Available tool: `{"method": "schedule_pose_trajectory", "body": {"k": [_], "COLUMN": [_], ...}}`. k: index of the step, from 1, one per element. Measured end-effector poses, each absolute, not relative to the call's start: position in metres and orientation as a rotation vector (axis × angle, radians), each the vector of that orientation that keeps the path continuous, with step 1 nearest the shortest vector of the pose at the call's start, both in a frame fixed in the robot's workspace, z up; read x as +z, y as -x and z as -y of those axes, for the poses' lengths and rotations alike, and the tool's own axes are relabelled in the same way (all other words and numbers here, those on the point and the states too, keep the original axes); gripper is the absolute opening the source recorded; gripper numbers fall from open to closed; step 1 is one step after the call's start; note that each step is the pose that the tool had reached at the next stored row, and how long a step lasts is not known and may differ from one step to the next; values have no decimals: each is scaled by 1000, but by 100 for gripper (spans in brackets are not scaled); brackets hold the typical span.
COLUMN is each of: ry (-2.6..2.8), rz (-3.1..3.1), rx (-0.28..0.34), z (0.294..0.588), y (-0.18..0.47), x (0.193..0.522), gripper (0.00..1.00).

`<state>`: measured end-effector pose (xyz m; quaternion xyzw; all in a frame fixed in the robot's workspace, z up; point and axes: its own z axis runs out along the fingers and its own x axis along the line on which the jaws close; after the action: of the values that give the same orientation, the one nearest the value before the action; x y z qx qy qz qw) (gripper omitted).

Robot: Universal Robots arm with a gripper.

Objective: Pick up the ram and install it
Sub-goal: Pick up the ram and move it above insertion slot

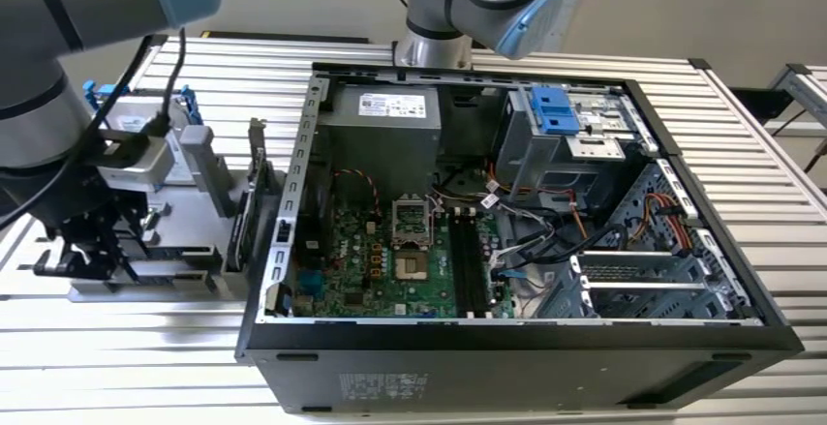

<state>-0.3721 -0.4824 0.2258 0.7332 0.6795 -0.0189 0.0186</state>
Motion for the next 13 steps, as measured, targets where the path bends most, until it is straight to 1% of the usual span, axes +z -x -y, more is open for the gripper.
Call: {"method": "schedule_pose_trajectory", "body": {"k": [13], "ry": [-2276], "rz": [-2110], "rx": [-58], "z": [482], "y": [372], "x": [221], "gripper": [100]}}
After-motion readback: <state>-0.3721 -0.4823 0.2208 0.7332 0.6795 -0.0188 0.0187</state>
